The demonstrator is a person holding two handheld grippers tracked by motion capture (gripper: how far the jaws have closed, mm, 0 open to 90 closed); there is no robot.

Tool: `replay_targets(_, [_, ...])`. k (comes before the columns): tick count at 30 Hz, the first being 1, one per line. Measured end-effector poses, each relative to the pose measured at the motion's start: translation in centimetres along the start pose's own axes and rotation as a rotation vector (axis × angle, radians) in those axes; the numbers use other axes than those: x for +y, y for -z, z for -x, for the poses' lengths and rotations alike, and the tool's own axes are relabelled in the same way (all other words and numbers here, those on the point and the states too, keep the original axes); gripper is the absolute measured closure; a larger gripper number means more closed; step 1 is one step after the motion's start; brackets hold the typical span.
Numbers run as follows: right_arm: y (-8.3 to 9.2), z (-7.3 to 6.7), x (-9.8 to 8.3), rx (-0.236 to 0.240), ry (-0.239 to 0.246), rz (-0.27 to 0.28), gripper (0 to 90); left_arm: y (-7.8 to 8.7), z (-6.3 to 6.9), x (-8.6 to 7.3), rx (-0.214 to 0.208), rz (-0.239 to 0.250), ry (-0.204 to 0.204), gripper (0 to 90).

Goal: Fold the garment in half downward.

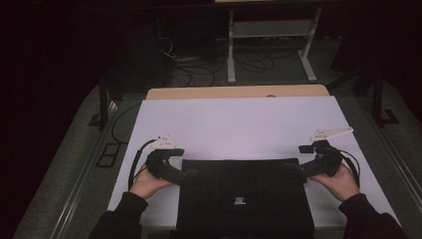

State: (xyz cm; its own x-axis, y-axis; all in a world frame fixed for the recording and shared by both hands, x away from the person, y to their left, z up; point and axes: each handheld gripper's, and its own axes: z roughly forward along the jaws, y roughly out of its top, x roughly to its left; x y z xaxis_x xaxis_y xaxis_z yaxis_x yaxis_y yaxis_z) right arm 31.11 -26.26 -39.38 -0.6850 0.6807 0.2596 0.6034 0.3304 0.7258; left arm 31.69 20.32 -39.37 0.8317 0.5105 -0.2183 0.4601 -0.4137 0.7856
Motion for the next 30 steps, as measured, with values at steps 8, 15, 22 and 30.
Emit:
replay_targets(8, [-0.3,0.7,-0.1,-0.007,-0.002,-0.01,0.0,-0.5,-0.8,0.1,-0.007,-0.014,0.005,0.0])
replay_targets(15, [-0.7,1.3,-0.2,-0.017,-0.007,-0.024,0.0,-0.9,-1.8,0.0,-0.004,-0.01,0.016,0.0])
replay_targets(22, [-1.0,2.1,-0.3,-0.024,-0.019,-0.027,0.0,-1.1,-2.6,-0.3,0.008,-0.015,0.037,0.0])
replay_targets(30, [-1.2,3.0,-0.6,-0.034,-0.03,-0.025,0.0,-1.5,-3.0,-0.4,0.014,-0.03,0.039,0.0])
